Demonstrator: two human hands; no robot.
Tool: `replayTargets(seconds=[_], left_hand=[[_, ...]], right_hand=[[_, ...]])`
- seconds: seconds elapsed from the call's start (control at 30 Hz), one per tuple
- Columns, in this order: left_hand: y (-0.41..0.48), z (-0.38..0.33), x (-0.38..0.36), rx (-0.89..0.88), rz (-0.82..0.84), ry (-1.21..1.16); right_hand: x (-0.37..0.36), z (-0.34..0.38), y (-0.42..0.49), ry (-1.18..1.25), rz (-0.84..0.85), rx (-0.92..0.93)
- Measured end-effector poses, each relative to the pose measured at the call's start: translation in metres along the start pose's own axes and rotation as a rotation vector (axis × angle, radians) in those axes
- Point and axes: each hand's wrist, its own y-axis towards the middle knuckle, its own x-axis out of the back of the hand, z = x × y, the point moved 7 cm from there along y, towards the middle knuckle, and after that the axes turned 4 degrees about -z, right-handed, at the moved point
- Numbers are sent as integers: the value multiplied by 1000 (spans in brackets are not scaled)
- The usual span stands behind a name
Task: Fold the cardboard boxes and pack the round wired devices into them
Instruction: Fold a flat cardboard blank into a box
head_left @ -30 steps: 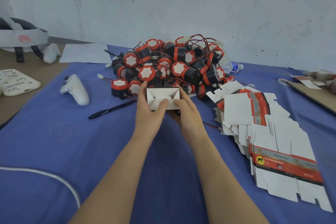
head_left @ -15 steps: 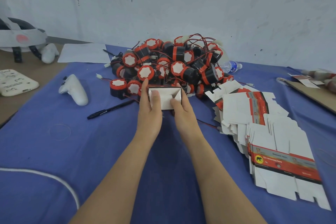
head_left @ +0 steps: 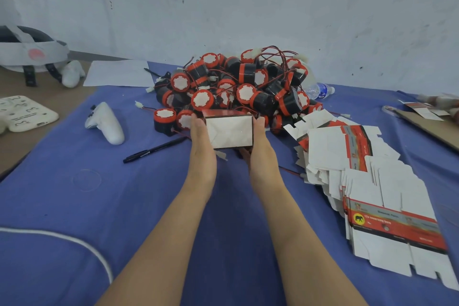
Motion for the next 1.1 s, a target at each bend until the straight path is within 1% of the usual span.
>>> replayTargets(seconds=[0.13, 0.2, 0.3, 0.37, 0.53, 0.6, 0.7, 0.77, 0.87, 0.97, 1.03, 1.1], left_hand=[[3, -10, 6, -13, -13, -34], [6, -11, 9, 16, -9, -46], [2, -8, 6, 15, 35, -80], [0, -8, 5, 18, 34, -105], [6, -6, 27, 72, -144, -224], [5, -9, 30, 37, -153, -182], [4, -11, 26, -23, -121, -82], [4, -12, 24, -54, -113, -57], [3, -14, 25, -94, -140, -41], [0, -18, 27, -141, -219, 7], [-1, -21, 31, -179, -275, 45], [-6, -28, 32, -268, -287, 117]], right_hand=[[-1, 16, -5, -218, 86, 245], [-2, 21, -3, -254, 125, 315], [-1, 18, -2, -212, 146, 277], [-3, 14, -5, -264, 127, 269], [-31, 4, -17, -355, 195, 258], [-31, 6, -16, -314, 183, 251], [-23, 7, -12, -180, 182, 187], [-23, 8, -12, -158, 182, 187], [-24, 7, -12, -133, 171, 188], [-22, 3, -14, -136, 146, 168], [-21, 5, -15, -164, 85, 179], [-14, 9, -14, -161, -1, 200]])
